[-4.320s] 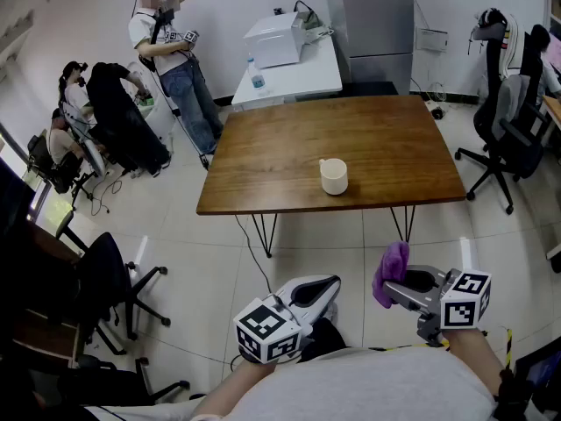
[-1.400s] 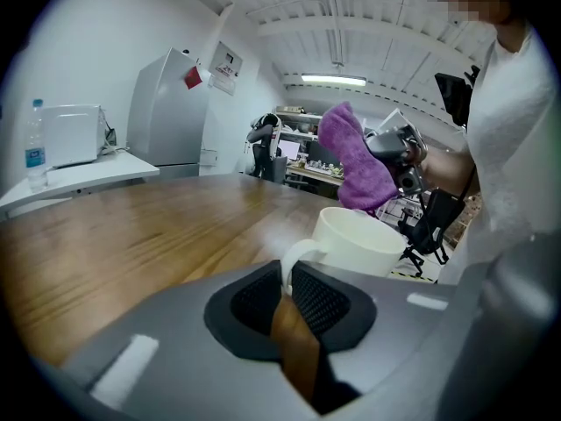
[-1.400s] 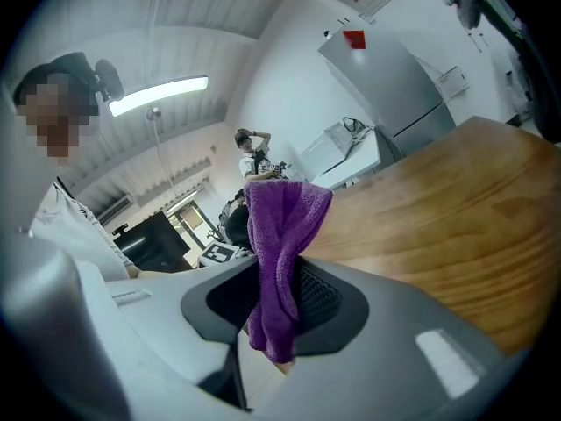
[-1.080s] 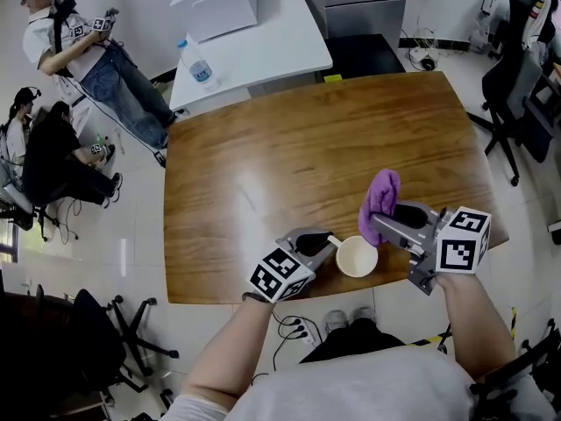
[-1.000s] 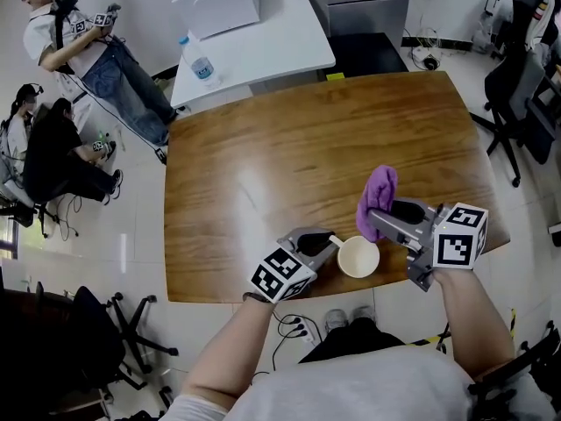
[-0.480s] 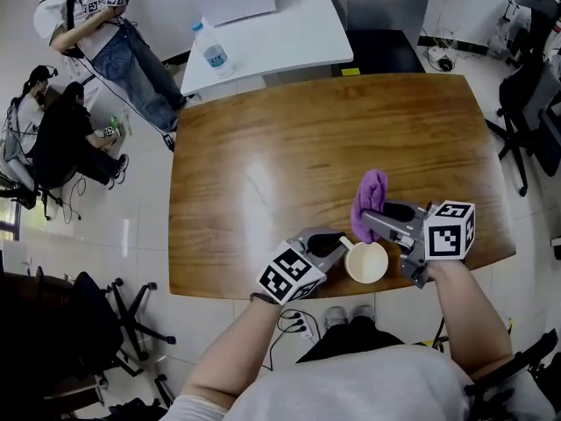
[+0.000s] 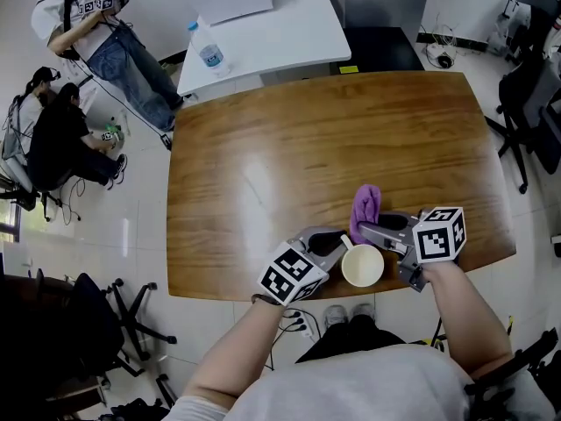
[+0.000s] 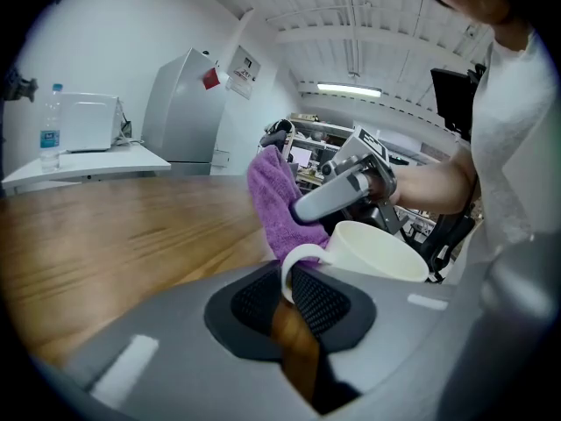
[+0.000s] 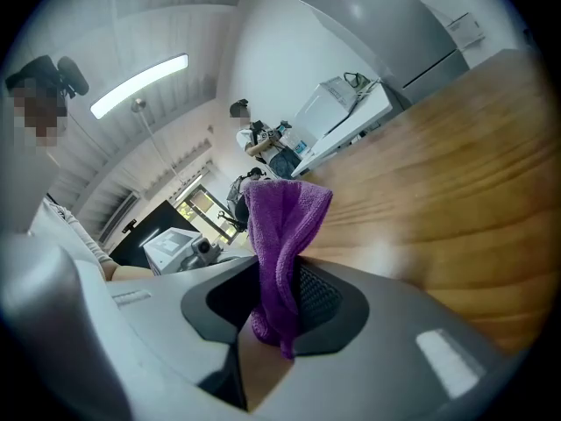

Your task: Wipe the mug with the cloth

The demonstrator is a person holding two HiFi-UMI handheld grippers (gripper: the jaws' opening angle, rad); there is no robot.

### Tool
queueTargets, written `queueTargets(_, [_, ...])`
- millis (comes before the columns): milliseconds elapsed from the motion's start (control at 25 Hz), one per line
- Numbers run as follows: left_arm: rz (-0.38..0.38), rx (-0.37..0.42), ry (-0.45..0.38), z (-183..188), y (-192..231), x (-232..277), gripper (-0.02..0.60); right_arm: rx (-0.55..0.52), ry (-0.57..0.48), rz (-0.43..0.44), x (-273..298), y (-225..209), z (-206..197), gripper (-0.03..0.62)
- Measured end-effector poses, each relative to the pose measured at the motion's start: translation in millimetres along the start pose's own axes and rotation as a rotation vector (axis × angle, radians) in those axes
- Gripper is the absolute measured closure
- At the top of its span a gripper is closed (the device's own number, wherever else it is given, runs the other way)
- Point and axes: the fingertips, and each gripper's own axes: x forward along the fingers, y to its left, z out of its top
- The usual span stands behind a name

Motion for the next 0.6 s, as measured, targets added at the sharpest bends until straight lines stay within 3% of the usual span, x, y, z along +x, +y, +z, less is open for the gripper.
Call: queueTargets(600, [0.0, 0.004, 0.0, 0.3, -0.4, 0.5, 0.549, -0.022, 0.074, -0.081, 5.6, -20.9, -25.8, 0.488])
